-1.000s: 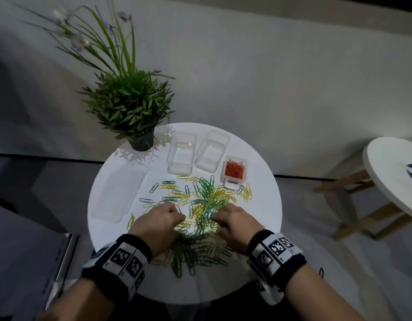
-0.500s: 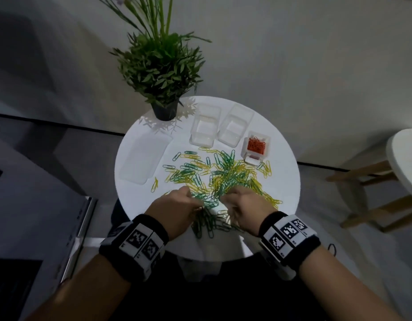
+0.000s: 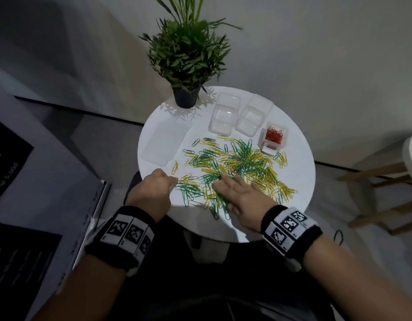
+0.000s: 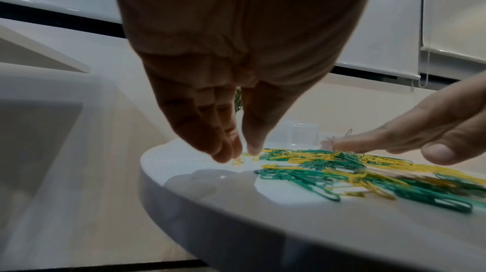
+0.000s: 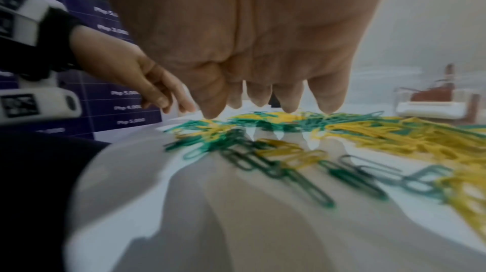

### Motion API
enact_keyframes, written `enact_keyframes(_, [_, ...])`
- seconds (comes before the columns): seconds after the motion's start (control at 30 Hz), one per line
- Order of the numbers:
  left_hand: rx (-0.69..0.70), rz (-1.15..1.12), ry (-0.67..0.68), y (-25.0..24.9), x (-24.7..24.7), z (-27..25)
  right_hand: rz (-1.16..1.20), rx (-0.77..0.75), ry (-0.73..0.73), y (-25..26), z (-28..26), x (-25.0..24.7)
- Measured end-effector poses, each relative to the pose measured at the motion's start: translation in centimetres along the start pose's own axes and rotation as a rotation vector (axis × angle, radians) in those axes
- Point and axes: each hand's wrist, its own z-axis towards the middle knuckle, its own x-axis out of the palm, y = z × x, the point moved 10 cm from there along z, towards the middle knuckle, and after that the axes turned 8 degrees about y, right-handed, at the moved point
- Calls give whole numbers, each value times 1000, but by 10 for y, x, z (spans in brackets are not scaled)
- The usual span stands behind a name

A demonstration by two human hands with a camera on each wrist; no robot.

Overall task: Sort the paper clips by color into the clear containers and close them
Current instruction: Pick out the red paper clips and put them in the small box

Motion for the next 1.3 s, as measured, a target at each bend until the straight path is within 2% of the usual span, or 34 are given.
enact_keyframes(0.07, [32,-6,11,-3,7,-5,-44,-20,54,9,-2,14])
enact_keyframes(0.17, [105,44,24,-9,19,-8,-40,58,92,-2,-2,23])
enact_keyframes(0.47, [155,258,148,-11,53,-10,48,279,-3,-48,-27,4])
enact_keyframes(0.57, [152,261,198,-17,57,-10,53,181,15,-30,-26,10])
enact_keyframes(0.67, [140,297,313,-21,67,-10,20,88,14,-10,-8,7])
enact_keyframes(0.77, [143,351,370,-25,74,-14,20,118,2,-14,18,-8])
enact_keyframes(0.93, [182,367,312,-31,78,-11,12,162,38,-19,34,-12])
enact_keyframes(1.03, [175,303,242,-27,71,-5,68,161,-42,-24,22,-20])
enact_keyframes(1.13, [119,209,118,-19,52,5,230,307,-169,-61,-7,-30])
enact_keyframes(1.23, [118,257,74,-16,42,11,399,496,-219,-108,-37,-23])
enact_keyframes(1.3, [141,279,117,-21,45,15,456,529,-196,-120,-43,-15])
